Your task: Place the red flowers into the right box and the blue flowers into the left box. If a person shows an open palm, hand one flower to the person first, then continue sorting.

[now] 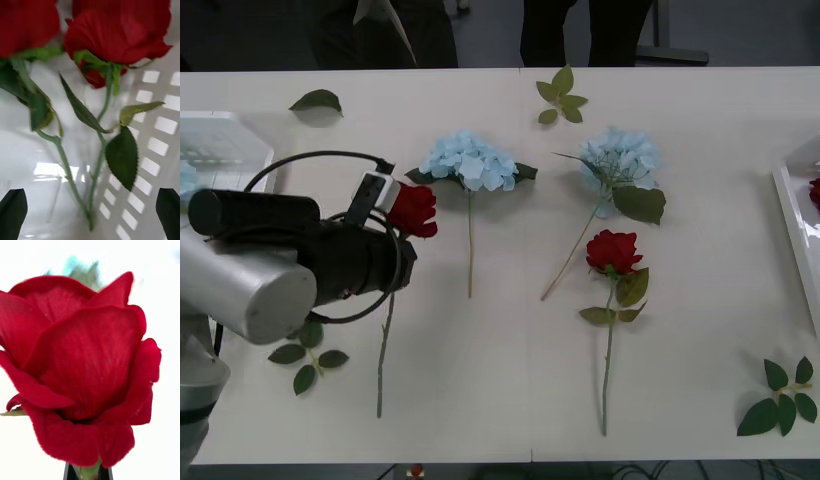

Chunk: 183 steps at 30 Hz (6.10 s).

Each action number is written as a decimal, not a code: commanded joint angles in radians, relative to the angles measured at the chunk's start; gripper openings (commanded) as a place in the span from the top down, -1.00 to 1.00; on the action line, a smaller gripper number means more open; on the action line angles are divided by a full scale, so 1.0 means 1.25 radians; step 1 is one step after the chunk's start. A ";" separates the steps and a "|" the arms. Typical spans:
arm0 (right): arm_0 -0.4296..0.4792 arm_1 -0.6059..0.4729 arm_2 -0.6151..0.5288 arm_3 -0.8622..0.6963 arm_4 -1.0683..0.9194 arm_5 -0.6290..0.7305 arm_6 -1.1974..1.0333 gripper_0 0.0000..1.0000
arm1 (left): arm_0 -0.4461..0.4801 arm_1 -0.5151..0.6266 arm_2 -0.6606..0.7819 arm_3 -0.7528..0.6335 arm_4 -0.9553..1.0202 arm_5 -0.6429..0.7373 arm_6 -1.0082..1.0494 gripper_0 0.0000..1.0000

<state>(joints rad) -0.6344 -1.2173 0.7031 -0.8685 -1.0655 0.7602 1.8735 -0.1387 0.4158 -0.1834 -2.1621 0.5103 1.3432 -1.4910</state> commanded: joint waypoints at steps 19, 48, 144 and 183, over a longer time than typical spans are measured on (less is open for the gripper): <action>-0.019 -0.008 -0.281 -0.183 -0.554 0.317 0.012 -1.00 | -0.157 -0.011 0.040 0.034 0.637 -0.408 -0.187 1.00; 0.103 0.169 -0.359 -0.261 -0.927 0.445 0.316 -1.00 | -0.289 -0.135 -0.136 0.242 0.582 -0.709 -0.194 1.00; 0.206 0.328 -0.313 -0.599 -0.872 0.259 0.252 1.00 | -0.249 0.004 0.195 0.206 0.723 -0.104 -0.128 -1.00; 0.204 -0.155 -0.528 -0.130 -0.396 0.220 0.218 1.00 | -0.252 -0.096 -0.203 0.408 -0.316 -0.220 0.255 -1.00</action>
<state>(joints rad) -0.3647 -1.3754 0.0639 -1.0588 -1.5614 1.0491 2.1076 -0.4459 0.2924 -0.4447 -1.6777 0.1210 1.1344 -1.1606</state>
